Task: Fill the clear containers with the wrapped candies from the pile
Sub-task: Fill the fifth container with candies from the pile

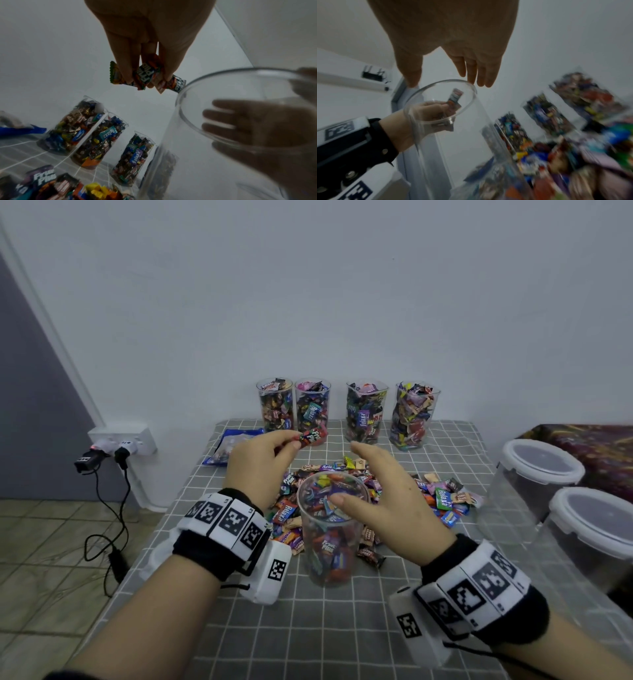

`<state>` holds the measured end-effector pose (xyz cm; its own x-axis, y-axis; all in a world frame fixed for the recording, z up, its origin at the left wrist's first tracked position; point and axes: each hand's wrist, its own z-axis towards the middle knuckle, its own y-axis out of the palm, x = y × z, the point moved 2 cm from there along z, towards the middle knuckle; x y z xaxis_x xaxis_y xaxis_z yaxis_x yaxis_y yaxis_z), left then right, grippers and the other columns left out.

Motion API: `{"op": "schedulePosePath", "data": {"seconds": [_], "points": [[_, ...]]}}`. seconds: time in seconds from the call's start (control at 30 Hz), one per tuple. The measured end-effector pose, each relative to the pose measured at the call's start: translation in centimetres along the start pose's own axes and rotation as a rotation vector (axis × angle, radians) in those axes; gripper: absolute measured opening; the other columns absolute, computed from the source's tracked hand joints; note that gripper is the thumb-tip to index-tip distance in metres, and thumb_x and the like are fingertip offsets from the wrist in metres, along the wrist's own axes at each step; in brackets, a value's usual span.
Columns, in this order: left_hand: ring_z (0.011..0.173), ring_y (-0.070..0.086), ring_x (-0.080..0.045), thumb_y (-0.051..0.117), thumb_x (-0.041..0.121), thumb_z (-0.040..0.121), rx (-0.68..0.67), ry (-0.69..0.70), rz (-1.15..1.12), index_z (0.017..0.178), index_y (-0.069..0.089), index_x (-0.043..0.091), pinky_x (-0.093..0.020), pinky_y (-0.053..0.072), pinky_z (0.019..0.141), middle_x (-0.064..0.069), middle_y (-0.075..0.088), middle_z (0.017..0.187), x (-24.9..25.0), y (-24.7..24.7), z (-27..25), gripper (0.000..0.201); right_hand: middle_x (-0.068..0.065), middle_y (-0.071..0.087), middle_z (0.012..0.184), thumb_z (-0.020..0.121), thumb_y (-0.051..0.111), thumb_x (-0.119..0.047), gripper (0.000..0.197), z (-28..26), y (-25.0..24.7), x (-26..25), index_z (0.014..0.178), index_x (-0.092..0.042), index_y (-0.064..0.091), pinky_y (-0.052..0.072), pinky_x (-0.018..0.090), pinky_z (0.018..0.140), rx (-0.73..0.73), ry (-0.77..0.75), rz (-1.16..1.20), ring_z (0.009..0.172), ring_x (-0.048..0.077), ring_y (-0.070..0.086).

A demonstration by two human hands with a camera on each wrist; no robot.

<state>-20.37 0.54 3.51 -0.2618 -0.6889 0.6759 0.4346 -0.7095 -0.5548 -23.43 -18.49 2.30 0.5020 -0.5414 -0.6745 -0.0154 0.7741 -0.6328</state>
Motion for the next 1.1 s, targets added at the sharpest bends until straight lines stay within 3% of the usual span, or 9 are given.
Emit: {"op": "schedulePosePath", "data": {"seconds": [0.1,0.23,0.3,0.37,0.43,0.63,0.77,0.9,1.1], "points": [[0.072,0.063,-0.014,0.06,0.022,0.09,-0.004,0.016,-0.076,0.109,0.071,0.02,-0.028,0.052,0.074,0.008,0.066,0.078,0.8,-0.6,-0.1,0.021,-0.014,0.028,0.15,0.06,0.07,-0.062,0.112,-0.8,0.7,1.5,0.15,-0.03,0.012,0.029,0.029,0.11,-0.142,0.196,0.232,0.134,0.002,0.029],[0.072,0.063,-0.012,0.062,0.02,0.089,-0.02,0.037,-0.163,0.104,0.072,0.021,-0.032,0.053,0.078,0.011,0.066,0.076,2.1,-0.9,-0.3,0.019,-0.015,0.034,0.145,0.05,0.075,-0.065,0.125,-1.1,1.8,2.8,0.15,-0.032,0.008,0.033,0.034,0.111,-0.202,0.231,0.338,0.131,0.005,0.038],[0.071,0.062,-0.009,0.063,0.019,0.088,-0.042,0.08,-0.152,0.104,0.073,0.02,-0.029,0.052,0.077,0.014,0.065,0.076,2.8,-1.0,-0.6,0.018,-0.016,0.04,0.141,0.047,0.077,-0.065,0.119,-1.1,2.0,2.9,0.146,-0.037,0.018,0.036,0.035,0.11,-0.205,0.242,0.398,0.128,0.003,0.043],[0.073,0.06,-0.003,0.063,0.019,0.088,-0.084,0.132,-0.123,0.104,0.073,0.021,-0.025,0.05,0.078,0.016,0.064,0.079,3.4,-1.0,-0.8,0.018,-0.019,0.05,0.132,0.051,0.08,-0.057,0.092,-1.1,2.1,2.8,0.131,-0.044,0.036,0.039,0.032,0.108,-0.205,0.221,0.45,0.122,-0.002,0.048],[0.077,0.061,0.0,0.063,0.02,0.089,-0.166,0.162,-0.073,0.104,0.073,0.023,-0.022,0.049,0.08,0.015,0.066,0.083,3.7,-0.9,-0.9,0.019,-0.014,0.056,0.127,0.057,0.081,-0.047,0.077,-1.1,2.3,2.8,0.125,-0.04,0.044,0.04,0.036,0.107,-0.207,0.193,0.469,0.121,0.0,0.051],[0.087,0.058,-0.002,0.06,0.026,0.09,-0.337,0.321,0.264,0.109,0.071,0.026,-0.016,0.04,0.08,0.008,0.07,0.101,4.4,-1.0,-1.5,0.022,-0.007,0.063,0.121,0.059,0.083,-0.046,0.076,-1.0,2.3,3.4,0.125,-0.029,0.049,0.045,0.042,0.101,-0.183,0.203,0.472,0.113,0.008,0.059],[0.104,0.059,-0.011,0.055,0.027,0.092,-0.403,0.399,0.435,0.114,0.068,0.026,-0.031,0.044,0.09,0.007,0.067,0.111,4.6,-0.5,-1.8,0.026,-0.005,0.063,0.121,0.058,0.083,-0.045,0.08,-1.0,2.4,3.5,0.127,-0.03,0.047,0.047,0.044,0.099,-0.181,0.206,0.491,0.113,0.012,0.06],[0.103,0.059,-0.011,0.055,0.03,0.092,-0.422,0.415,0.411,0.115,0.067,0.026,-0.031,0.045,0.089,0.008,0.067,0.109,5.0,0.2,-2.1,0.026,-0.006,0.061,0.122,0.059,0.082,-0.045,0.079,-1.1,2.4,3.5,0.128,-0.029,0.047,0.046,0.043,0.1,-0.177,0.193,0.48,0.114,0.01,0.058],[0.106,0.057,-0.009,0.06,0.035,0.089,-0.427,0.383,0.302,0.117,0.066,0.024,-0.022,0.039,0.089,0.008,0.065,0.115,4.9,1.0,-2.4,0.031,-0.008,0.058,0.126,0.059,0.08,-0.046,0.085,-1.1,2.4,3.6,0.133,-0.025,0.043,0.043,0.039,0.104,-0.173,0.187,0.466,0.118,0.005,0.054]]}}
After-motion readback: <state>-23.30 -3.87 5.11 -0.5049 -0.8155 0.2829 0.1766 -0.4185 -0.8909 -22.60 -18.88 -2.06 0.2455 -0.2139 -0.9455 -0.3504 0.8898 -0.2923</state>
